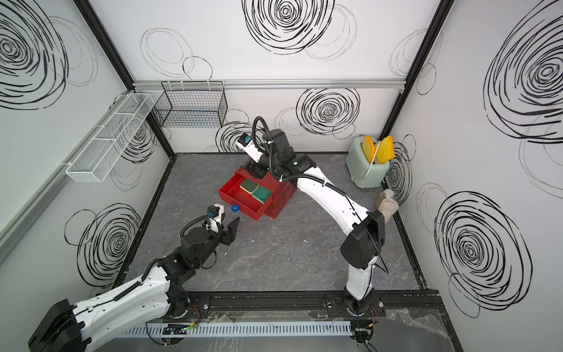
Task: Take the sponge out of the drawer
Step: Pick up the sponge from the drawer.
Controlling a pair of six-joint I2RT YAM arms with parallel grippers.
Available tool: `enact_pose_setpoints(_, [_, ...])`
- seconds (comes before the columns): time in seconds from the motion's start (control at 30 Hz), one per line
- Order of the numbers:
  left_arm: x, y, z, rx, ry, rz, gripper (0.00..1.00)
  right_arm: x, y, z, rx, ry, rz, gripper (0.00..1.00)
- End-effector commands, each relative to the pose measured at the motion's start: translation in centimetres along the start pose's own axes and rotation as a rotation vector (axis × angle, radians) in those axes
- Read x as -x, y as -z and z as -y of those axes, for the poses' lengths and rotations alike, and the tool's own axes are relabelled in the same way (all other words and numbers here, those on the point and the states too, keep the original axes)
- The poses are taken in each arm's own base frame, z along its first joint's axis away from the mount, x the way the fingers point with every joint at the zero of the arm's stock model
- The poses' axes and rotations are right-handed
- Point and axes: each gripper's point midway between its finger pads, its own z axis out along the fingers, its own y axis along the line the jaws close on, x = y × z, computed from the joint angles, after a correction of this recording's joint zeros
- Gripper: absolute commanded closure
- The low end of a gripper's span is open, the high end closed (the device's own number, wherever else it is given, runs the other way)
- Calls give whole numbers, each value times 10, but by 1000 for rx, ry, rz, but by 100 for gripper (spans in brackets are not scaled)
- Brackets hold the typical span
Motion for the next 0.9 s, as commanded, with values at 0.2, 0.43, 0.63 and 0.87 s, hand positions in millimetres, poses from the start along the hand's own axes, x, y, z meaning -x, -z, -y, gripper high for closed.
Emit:
enact_pose_setpoints(0.2, [-9,15,-15,71,44,16,35,-54,-31,-38,66,115,-208,31])
enact_pose_setpoints(0.43, [-12,13,-15,72,40,10,35,-76,-38,-50,80,145,-283,32])
enact_pose_setpoints(0.63, [-12,14,-15,72,45,16,35,-81,-43,-55,86,168,-297,32])
enact_pose_setpoints(0.87, [-13,13,-16,72,45,13,35,-101,-59,-55,83,179,-356,33])
